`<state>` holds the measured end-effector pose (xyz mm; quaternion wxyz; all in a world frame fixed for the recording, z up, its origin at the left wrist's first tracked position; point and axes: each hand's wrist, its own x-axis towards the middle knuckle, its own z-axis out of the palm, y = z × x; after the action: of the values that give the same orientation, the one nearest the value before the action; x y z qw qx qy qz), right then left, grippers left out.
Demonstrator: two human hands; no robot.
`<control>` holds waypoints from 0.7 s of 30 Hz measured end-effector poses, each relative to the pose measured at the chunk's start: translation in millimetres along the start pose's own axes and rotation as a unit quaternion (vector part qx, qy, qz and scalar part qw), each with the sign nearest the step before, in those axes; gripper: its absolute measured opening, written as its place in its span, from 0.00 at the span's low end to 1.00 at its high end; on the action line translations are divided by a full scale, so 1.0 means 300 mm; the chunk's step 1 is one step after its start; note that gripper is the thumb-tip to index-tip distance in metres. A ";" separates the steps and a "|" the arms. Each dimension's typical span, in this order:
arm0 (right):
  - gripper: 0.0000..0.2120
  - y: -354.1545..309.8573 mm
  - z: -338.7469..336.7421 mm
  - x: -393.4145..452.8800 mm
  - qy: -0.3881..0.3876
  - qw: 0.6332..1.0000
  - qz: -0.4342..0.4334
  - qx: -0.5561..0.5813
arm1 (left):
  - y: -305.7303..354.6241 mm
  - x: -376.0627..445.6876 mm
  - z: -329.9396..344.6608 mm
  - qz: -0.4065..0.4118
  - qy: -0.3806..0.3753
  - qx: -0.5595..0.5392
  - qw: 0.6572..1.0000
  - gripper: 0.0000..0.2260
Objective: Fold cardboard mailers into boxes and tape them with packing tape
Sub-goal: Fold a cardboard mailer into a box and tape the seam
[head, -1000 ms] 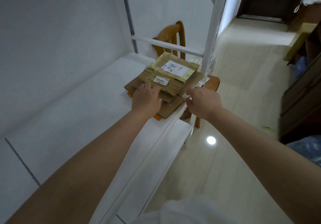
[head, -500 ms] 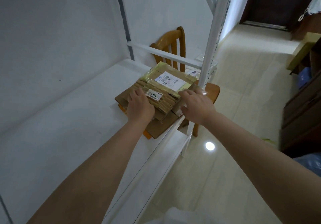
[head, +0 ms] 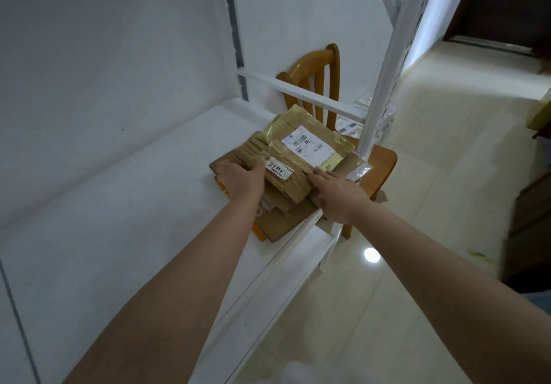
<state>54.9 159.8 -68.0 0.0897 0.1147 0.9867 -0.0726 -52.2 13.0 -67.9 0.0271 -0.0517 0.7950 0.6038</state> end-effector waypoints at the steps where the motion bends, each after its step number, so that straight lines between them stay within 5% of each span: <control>1: 0.32 0.003 -0.004 -0.006 0.000 1.000 0.000 0.006 | 0.002 0.002 0.006 -0.037 0.005 -0.010 0.999 0.31; 4: 0.34 0.023 -0.022 -0.025 -0.002 1.000 -0.002 0.023 | 0.000 0.006 0.013 -0.086 -0.015 0.006 0.996 0.31; 10: 0.33 0.038 -0.079 -0.063 0.033 0.998 -0.004 0.055 | 0.041 -0.056 0.013 -0.039 -0.037 -0.116 0.992 0.11; 18: 0.21 0.038 -0.200 -0.092 0.328 0.922 0.053 0.197 | 0.134 -0.120 -0.222 0.062 -0.018 -0.181 0.981 0.05; 21: 0.24 -0.030 -0.227 -0.084 0.307 0.900 0.037 0.306 | 0.114 -0.162 -0.375 0.076 -0.004 -0.201 0.977 0.07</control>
<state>65.9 156.9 4.4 -0.2546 0.1894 0.8894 -0.3290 -5.6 -83.9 0.3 -0.0270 0.0066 0.6587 0.7519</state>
